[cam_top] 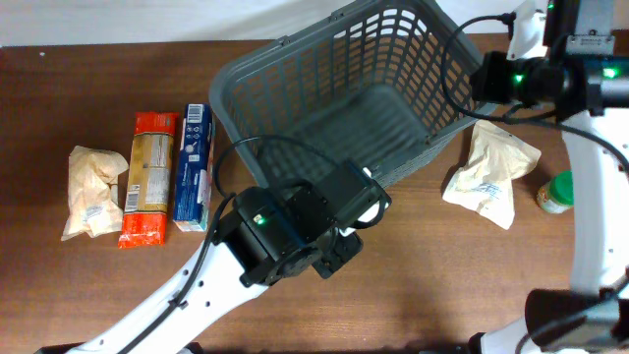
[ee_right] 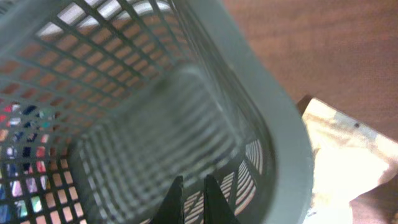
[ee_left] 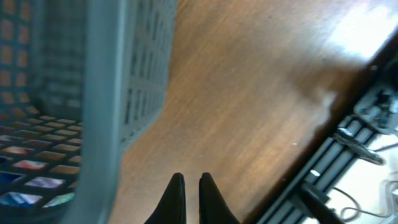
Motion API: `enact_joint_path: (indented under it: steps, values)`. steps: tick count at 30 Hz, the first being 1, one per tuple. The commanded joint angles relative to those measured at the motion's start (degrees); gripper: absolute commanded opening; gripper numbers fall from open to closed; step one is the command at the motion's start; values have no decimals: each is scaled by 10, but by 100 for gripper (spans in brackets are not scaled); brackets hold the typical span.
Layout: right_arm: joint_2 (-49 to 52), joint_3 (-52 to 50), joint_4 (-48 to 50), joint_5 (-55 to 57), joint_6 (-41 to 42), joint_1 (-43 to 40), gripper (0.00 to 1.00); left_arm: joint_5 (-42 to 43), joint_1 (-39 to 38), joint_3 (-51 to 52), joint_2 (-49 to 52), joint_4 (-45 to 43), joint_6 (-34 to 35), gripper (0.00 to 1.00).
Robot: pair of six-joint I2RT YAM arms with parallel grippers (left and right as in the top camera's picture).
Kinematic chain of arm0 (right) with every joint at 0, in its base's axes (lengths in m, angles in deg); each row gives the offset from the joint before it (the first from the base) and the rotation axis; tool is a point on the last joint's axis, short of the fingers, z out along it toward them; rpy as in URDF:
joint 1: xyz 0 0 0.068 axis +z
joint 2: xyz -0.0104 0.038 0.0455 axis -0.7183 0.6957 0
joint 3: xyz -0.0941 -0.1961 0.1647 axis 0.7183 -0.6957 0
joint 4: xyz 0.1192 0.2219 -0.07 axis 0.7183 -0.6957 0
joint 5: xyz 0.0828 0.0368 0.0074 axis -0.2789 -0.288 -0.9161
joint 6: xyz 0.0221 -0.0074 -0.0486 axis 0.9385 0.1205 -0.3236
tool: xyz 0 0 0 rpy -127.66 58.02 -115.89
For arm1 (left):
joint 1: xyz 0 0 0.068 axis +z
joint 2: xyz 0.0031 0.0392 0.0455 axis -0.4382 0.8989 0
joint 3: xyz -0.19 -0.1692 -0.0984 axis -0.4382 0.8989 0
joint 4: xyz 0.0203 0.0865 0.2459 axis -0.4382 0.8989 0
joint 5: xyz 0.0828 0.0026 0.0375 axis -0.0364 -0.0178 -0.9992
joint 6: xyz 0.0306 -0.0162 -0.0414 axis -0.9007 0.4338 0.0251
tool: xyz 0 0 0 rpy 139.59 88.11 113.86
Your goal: Pack container
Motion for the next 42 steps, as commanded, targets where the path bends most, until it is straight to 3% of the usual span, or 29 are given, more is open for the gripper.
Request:
enact_joint_path:
  steps: [1, 21, 42]
  values:
    - [27, 8, -7, -8, -6, 16, 4, -30, 11, -8, 6, -3, -18, 2]
    - [45, 8, -62, 38, -6, 40, 4, -41, 37, -8, 77, -2, -27, 2]
    - [40, 8, -129, 20, -13, 56, 4, -58, 195, -8, 78, -12, -36, 2]
